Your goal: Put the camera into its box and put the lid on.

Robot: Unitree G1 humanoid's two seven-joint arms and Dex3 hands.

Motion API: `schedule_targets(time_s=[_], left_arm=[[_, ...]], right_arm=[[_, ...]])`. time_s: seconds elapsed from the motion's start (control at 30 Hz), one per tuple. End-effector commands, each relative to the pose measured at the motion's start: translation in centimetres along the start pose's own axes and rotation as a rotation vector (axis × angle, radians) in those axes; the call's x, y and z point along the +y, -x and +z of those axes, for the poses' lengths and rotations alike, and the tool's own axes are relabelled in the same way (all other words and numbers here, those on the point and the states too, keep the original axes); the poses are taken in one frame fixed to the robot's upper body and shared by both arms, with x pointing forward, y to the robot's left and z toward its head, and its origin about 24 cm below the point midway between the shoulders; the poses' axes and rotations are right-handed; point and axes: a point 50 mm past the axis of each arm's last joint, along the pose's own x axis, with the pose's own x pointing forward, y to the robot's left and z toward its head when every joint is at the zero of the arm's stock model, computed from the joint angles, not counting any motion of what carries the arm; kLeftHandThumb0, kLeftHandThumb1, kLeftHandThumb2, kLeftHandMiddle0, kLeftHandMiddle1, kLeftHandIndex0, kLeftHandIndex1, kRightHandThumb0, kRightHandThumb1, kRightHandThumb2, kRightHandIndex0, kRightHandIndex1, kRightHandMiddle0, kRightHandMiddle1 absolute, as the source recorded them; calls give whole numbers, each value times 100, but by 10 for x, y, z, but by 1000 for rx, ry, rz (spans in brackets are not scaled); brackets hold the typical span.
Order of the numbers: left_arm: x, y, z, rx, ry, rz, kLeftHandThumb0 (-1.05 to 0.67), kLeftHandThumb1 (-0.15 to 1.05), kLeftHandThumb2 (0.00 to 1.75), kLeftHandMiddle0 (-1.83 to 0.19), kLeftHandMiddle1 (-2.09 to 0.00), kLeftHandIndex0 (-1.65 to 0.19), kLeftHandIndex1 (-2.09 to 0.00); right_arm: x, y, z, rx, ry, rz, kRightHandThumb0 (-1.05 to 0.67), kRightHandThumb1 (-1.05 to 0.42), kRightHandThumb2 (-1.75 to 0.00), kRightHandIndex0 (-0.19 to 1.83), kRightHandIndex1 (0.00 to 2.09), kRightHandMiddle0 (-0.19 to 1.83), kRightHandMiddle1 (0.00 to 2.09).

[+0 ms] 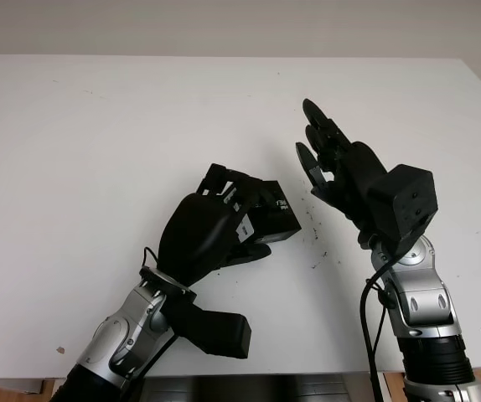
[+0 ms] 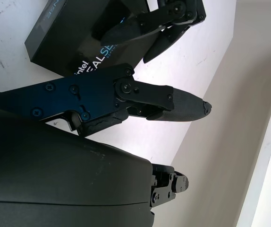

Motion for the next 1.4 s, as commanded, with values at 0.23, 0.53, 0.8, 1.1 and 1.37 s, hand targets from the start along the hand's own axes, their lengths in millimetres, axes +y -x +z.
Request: schedule_targets(time_s=[0.23,0.53,0.8,1.1,1.37], left_arm=[[14,-8,-9,17,193,87,-10,105,19,-1,-185,2,-155],[44,-17,-38,81,298,131,-13,105,15,-6,-162,-5,-152],[61,-18,-58,98,365,114,-13,104,7,-21,-142,-15,-137],[72,-16,-82,66,456,25,-16,104,6,-30,-141,-25,-134],[69,-14,-94,48,666,-6,-16,102,5,-36,-131,-32,-136]], right_arm=[[0,1,2,-12,1,-3,-64,-105,-55,1,5,2,5],[-1,2,1,-11,-5,0,-63,-105,-55,1,5,2,5],[-1,3,2,-9,2,5,-64,-105,-55,1,5,2,5],[-2,3,1,-7,-9,4,-64,-105,-54,1,5,2,5],[-4,3,-1,-4,-4,6,-65,-105,-54,1,5,2,5]])
